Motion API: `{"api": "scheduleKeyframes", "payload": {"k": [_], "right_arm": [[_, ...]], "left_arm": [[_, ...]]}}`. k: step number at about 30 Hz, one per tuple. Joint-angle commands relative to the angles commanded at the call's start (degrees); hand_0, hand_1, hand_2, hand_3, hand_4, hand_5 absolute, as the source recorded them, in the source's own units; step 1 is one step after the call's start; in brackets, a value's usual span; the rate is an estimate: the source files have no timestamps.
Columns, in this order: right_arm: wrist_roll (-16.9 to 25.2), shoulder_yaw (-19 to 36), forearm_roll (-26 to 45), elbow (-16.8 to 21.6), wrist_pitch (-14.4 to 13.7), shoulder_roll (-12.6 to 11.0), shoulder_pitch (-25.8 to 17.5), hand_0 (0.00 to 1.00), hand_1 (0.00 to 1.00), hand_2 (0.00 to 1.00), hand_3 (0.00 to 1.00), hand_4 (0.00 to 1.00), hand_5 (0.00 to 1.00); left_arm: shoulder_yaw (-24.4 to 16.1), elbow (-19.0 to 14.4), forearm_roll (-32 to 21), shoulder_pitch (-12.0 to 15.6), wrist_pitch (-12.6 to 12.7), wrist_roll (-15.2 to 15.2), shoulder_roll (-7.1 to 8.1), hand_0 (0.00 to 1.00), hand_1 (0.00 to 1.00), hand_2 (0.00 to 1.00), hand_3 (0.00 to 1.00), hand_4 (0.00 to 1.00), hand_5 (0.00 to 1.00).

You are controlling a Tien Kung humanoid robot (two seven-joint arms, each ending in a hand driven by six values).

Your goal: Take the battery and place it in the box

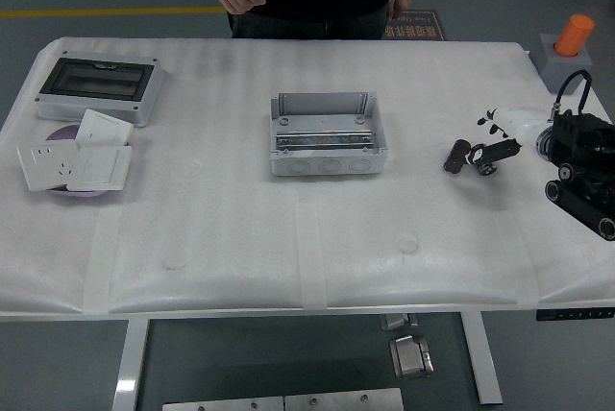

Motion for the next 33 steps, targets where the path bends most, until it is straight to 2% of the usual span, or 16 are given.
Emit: {"api": "scheduleKeyframes", "payload": {"k": [4,5,11,20,28,29,33], "right_arm": [[-0.31,-0.35,-2.25,0.35,-0.55,0.73,0.19,0.75,0.716,0.778,0.894,0.998,0.659],[-0.34,-0.51,-2.52,0.32,-0.63,0.86,0.23,0.749,0.707,0.767,0.874,0.998,0.62],[-0.32,-1.87,-2.84,-0.86,-0.9,1.74,0.27,0.745,0.704,0.767,0.872,0.998,0.604],[-0.53,-2.99,-2.88,-2.02,-1.46,2.69,0.02,0.745,0.703,0.759,0.861,0.998,0.626],[-0.57,-3.35,-2.82,-2.64,-3.39,3.21,-0.3,0.737,0.701,0.757,0.849,0.998,0.624],[-0.46,-3.4,-2.78,-2.71,-3.76,3.3,-0.32,0.727,0.688,0.739,0.817,0.998,0.576],[-0.03,-3.65,-2.51,-3.06,-4.83,3.63,-0.37,0.727,0.688,0.739,0.817,0.998,0.576]], "left_arm": [[-0.07,-0.02,0.03,-0.11,0.0,-0.01,-0.05,0.59,0.616,0.5,0.65,0.581,0.362],[-0.06,-0.02,0.01,-0.11,0.0,-0.01,-0.06,0.59,0.616,0.5,0.65,0.581,0.362],[-0.11,-0.05,-0.01,-0.14,-0.01,-0.02,-0.08,0.589,0.615,0.5,0.649,0.58,0.361],[0.03,-0.07,0.05,0.01,0.02,-0.04,0.05,0.589,0.616,0.5,0.65,0.579,0.36],[-0.26,-0.16,0.42,0.05,-0.02,-0.04,-0.06,0.589,0.615,0.5,0.649,0.579,0.361],[-0.27,-0.16,0.43,0.07,-0.02,-0.04,-0.06,0.589,0.615,0.5,0.649,0.58,0.36],[-0.39,-0.18,0.53,0.06,-0.03,-0.05,-0.01,0.589,0.615,0.5,0.649,0.58,0.36]]}}
